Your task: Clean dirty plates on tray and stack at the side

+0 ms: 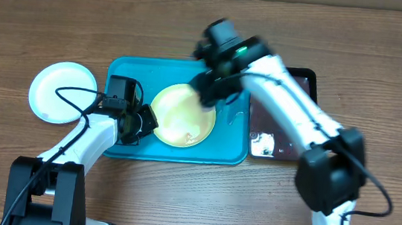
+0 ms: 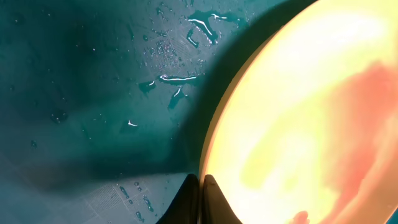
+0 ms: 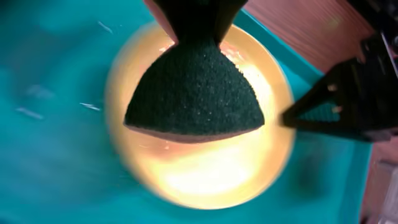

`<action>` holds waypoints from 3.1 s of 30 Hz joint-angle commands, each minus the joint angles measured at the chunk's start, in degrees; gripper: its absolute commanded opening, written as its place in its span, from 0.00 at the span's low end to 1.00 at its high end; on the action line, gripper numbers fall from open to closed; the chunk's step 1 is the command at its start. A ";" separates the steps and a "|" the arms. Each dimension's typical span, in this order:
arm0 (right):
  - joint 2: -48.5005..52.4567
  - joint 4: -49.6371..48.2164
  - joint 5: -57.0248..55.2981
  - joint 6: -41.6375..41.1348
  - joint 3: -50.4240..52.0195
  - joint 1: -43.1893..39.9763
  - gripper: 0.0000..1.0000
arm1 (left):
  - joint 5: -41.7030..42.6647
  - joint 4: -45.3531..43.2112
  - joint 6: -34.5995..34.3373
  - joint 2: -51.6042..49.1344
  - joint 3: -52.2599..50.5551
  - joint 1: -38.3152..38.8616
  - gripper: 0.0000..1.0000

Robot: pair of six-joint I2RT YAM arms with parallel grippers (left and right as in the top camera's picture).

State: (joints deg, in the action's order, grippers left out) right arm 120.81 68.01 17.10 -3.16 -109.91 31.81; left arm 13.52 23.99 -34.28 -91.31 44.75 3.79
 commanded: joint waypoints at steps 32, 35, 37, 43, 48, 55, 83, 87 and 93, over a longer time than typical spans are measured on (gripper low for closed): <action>-2.47 1.73 -10.64 -6.25 6.56 -27.58 0.61 | -3.61 -0.31 0.02 -1.05 0.39 0.37 0.36; -2.47 1.60 -10.67 -6.95 6.40 -31.04 0.69 | -5.20 -0.79 0.02 -2.54 0.39 0.37 0.35; -2.47 1.79 -10.67 -6.93 6.60 -32.85 0.69 | -5.03 -1.64 0.00 -3.65 0.39 0.37 0.33; -2.47 1.18 -10.67 -6.93 6.78 -37.03 1.00 | -4.42 -3.06 0.04 -4.76 0.61 0.37 0.04; -2.47 1.05 -10.64 -6.93 6.78 -37.97 1.00 | -3.39 -1.31 0.26 -4.09 2.93 0.35 0.04; -2.45 1.05 -10.64 -6.95 6.78 -37.94 1.00 | -3.39 4.61 4.39 -3.52 11.19 0.37 0.04; -2.47 1.05 -10.64 -6.93 6.78 -37.94 1.00 | -38.62 13.44 6.08 -3.52 38.95 28.09 0.04; -2.47 1.05 -10.64 -6.93 6.78 -37.94 1.00 | -41.38 11.54 7.37 -3.52 38.95 31.69 0.04; -2.45 1.05 -10.64 -6.93 6.78 -37.94 1.00 | -43.15 9.01 7.56 -3.74 38.95 36.02 0.04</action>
State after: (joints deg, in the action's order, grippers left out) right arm 119.74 69.19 6.59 -9.80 -102.74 -6.20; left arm -25.67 34.20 -27.92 -94.74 82.39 37.98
